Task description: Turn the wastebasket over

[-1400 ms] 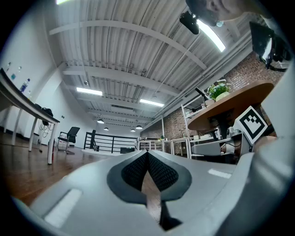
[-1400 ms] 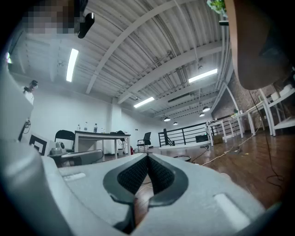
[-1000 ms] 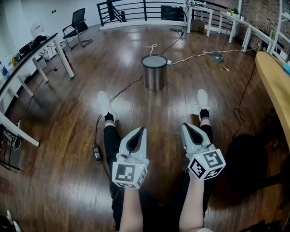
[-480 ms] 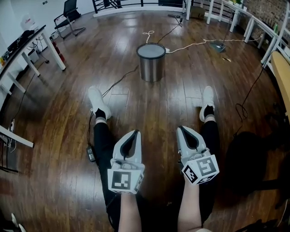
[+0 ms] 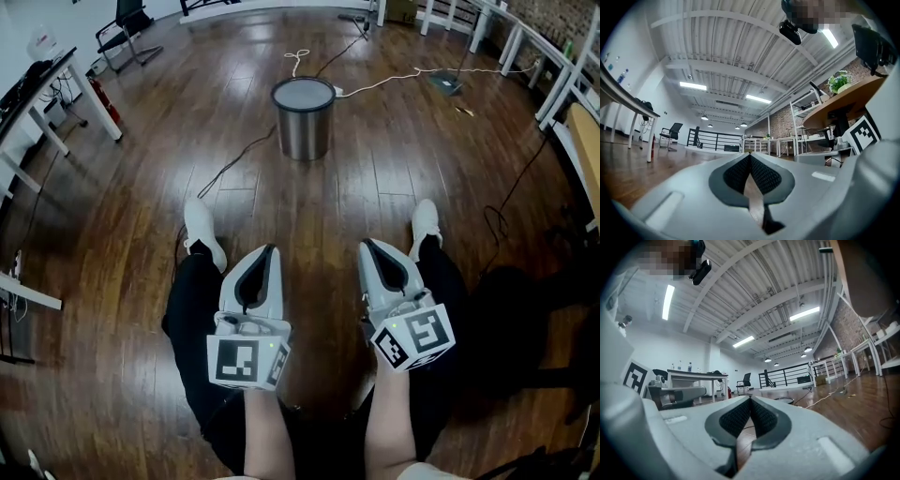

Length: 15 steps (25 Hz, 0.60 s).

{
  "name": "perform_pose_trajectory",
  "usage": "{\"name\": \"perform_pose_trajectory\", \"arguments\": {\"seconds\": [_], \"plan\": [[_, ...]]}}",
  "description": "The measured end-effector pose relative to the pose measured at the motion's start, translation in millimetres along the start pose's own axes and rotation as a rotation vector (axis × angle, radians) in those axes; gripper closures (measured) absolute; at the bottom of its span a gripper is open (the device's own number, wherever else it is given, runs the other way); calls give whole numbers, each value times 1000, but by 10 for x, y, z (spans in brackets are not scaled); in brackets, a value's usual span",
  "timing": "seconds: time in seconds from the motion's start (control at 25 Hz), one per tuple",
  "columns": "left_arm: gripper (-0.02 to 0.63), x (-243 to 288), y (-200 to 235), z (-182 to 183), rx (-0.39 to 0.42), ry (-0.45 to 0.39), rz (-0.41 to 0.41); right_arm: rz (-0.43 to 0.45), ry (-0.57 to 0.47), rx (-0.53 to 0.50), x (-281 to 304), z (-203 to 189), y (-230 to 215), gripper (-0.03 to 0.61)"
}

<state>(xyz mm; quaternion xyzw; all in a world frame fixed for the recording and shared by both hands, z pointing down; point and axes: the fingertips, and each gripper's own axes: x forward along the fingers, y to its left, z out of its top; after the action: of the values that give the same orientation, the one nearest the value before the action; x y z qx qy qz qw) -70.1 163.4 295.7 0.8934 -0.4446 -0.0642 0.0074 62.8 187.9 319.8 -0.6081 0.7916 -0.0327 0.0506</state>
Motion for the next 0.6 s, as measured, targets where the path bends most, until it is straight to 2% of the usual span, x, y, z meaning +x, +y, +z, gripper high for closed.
{"name": "perform_pose_trajectory", "arguments": {"seconds": [0.2, 0.36, 0.6], "plan": [[598, -56, -92, 172, 11, -30, -33, 27, -25, -2, -7, 251, 37, 586], [598, -37, -42, -7, 21, -5, -14, 34, 23, 36, 16, 50, 17, 586], [598, 464, 297, -295, -14, 43, 22, 53, 78, 25, 536, -140, -107, 586]]}}
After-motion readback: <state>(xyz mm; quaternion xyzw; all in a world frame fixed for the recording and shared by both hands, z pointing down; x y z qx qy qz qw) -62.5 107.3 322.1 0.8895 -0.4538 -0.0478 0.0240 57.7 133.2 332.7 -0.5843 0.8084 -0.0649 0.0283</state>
